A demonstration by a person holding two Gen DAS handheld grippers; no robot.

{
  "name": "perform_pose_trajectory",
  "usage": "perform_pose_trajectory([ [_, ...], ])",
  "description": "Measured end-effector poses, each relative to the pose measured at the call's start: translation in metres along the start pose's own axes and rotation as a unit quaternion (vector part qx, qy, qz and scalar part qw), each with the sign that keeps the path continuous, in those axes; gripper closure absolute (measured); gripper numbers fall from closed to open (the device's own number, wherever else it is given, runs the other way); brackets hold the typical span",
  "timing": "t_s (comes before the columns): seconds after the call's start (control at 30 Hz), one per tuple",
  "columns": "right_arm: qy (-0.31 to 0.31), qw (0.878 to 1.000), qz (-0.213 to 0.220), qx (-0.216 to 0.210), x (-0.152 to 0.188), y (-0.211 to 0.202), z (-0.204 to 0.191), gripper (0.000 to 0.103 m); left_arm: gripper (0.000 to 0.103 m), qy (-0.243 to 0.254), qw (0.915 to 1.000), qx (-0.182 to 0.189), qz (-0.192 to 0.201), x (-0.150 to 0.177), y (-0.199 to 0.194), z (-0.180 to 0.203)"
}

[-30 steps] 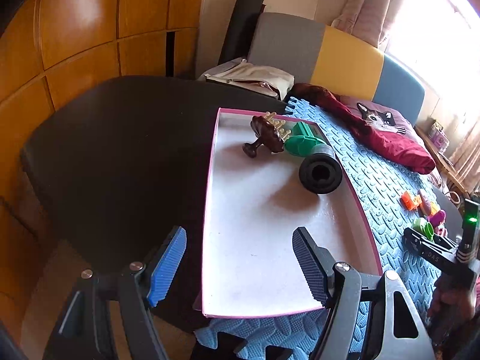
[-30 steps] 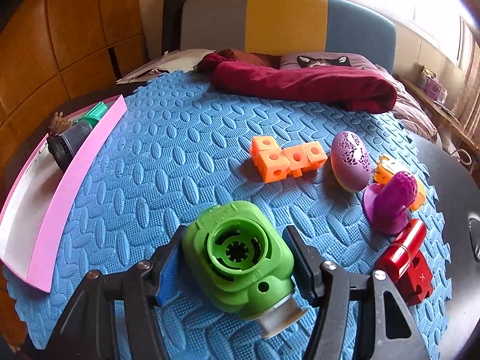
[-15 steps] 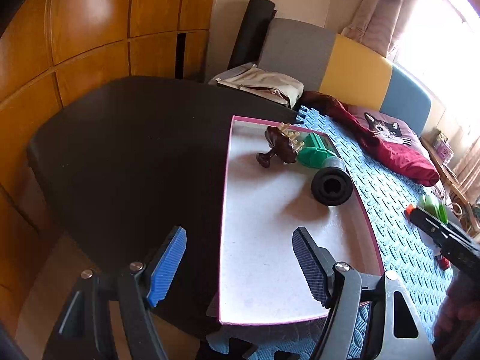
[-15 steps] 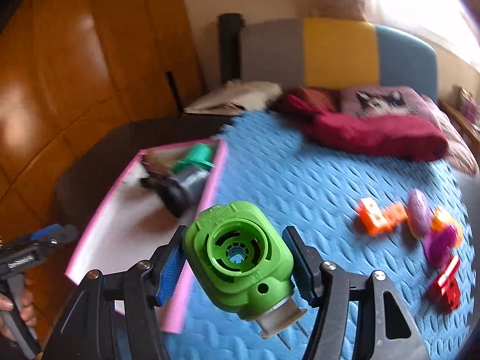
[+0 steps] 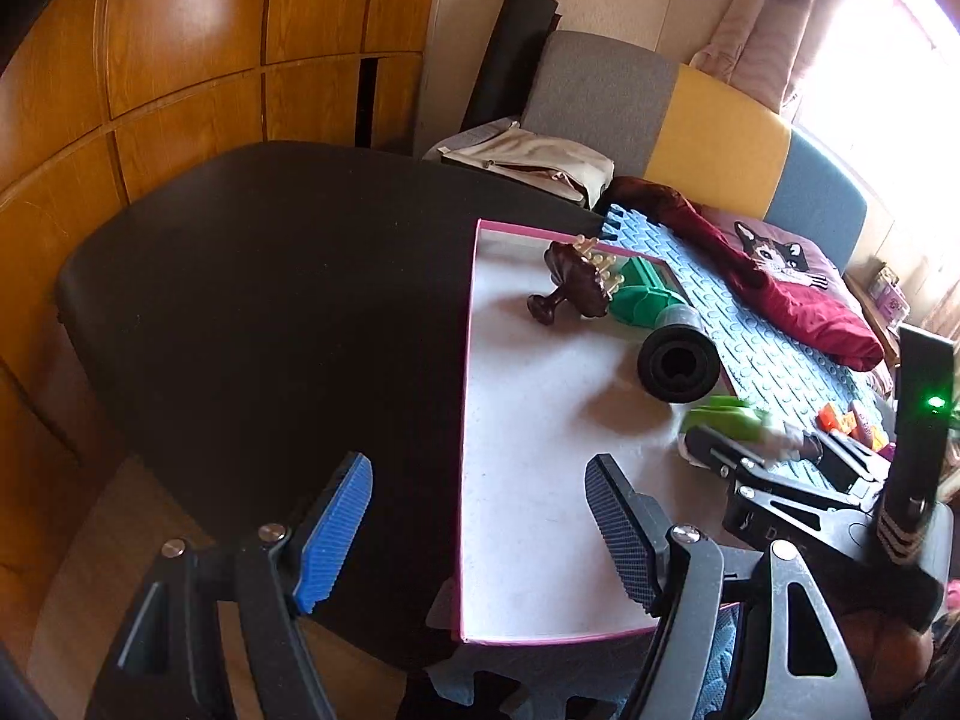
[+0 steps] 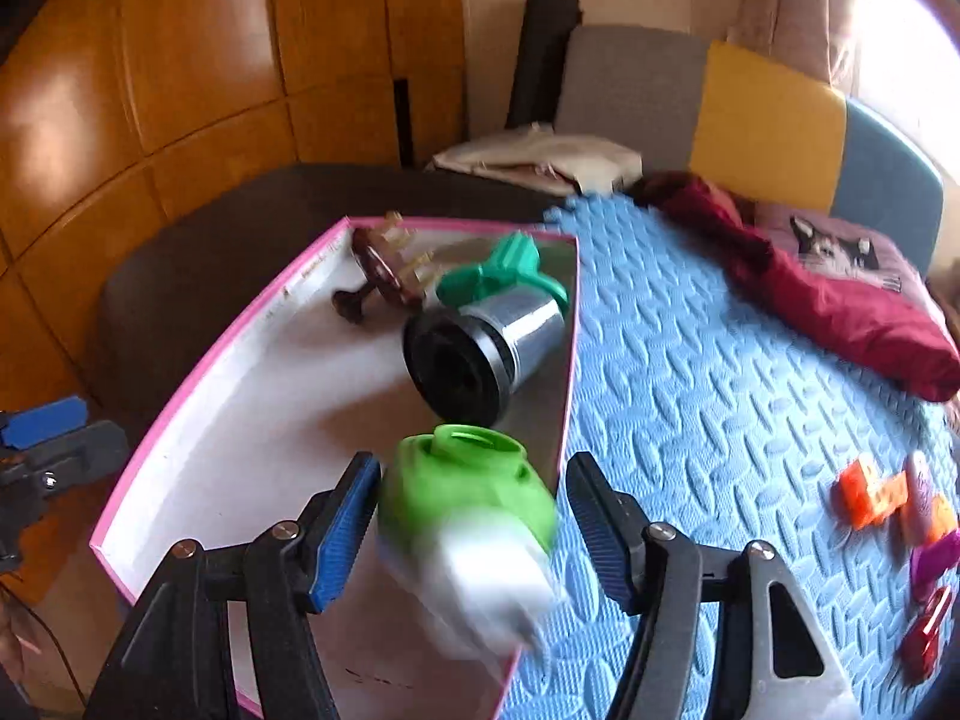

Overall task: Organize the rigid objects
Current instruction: 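Carry the green juicer into the tray with the right tool and release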

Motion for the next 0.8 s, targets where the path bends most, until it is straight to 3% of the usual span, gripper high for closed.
perform_pose_trajectory([
  [0.17, 0.029, 0.999, -0.012, -0.019, 0.011, 0.001, 0.006, 0.036, 0.028, -0.003, 1.0000, 0.000, -0.001, 0.000, 0.001, -0.002],
  [0.5, 0.059, 0.997, 0.028, -0.047, 0.009, -0.030, 0.015, 0.028, 0.023, 0.004, 0.9999, -0.007, 0.009, -0.003, -0.003, 0.000],
  [0.8, 0.088, 0.994, 0.054, -0.018, 0.007, -0.059, 0.046, 0.028, 0.023, 0.019, 0.9997, -0.005, 0.012, -0.003, -0.006, 0.009],
])
Point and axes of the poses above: each gripper's, at about its wrist camera, not at the fingertips, and y roughly the way its jaws point, z to its right, x to its underside, the point moved 4 cm from there along y, roughly the way its jaws point, and after that the axes turned 3 degrees about z, right-handed, at the moved point
